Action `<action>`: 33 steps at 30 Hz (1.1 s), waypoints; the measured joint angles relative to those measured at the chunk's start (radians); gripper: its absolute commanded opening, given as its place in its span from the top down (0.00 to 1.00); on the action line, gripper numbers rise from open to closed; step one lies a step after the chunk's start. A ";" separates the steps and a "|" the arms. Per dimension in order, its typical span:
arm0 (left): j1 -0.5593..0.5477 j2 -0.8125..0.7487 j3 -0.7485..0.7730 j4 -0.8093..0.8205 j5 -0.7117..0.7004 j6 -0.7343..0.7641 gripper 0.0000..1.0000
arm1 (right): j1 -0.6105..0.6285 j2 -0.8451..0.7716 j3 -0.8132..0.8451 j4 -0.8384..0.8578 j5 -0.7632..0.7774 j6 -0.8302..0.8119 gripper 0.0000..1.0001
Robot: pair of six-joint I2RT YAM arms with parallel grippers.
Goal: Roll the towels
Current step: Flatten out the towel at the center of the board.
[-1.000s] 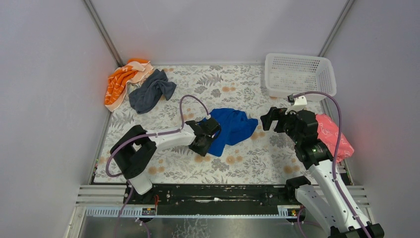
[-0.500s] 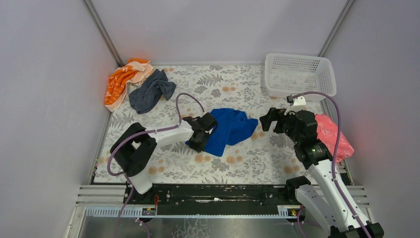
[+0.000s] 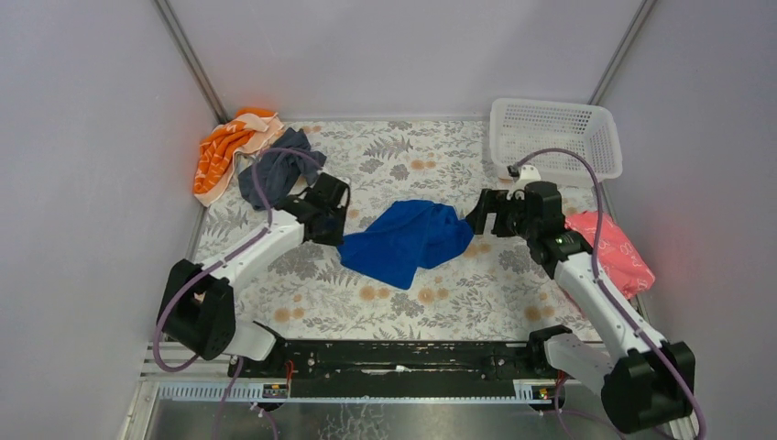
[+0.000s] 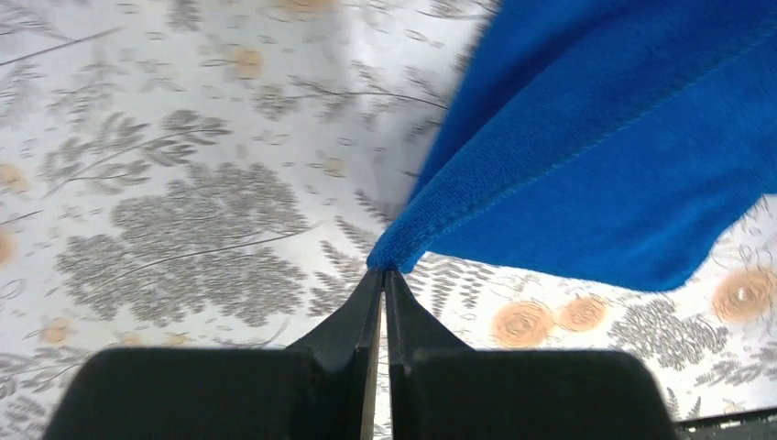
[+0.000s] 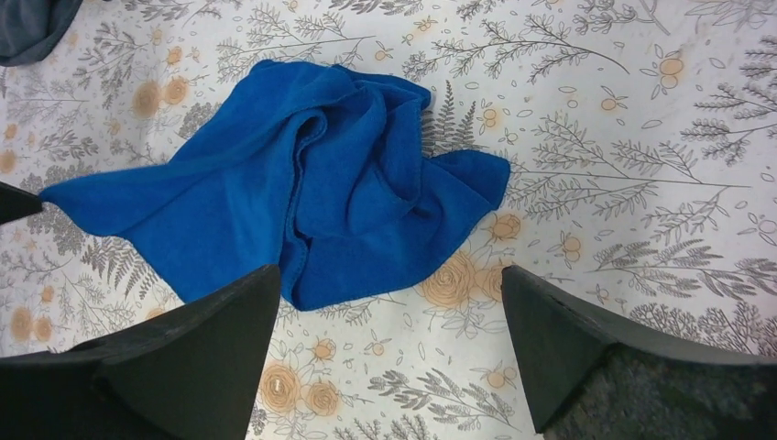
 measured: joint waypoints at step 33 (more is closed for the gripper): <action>0.576 -0.157 0.115 0.051 -0.042 0.047 1.00 | 0.058 0.769 0.485 -0.136 -0.005 0.018 0.30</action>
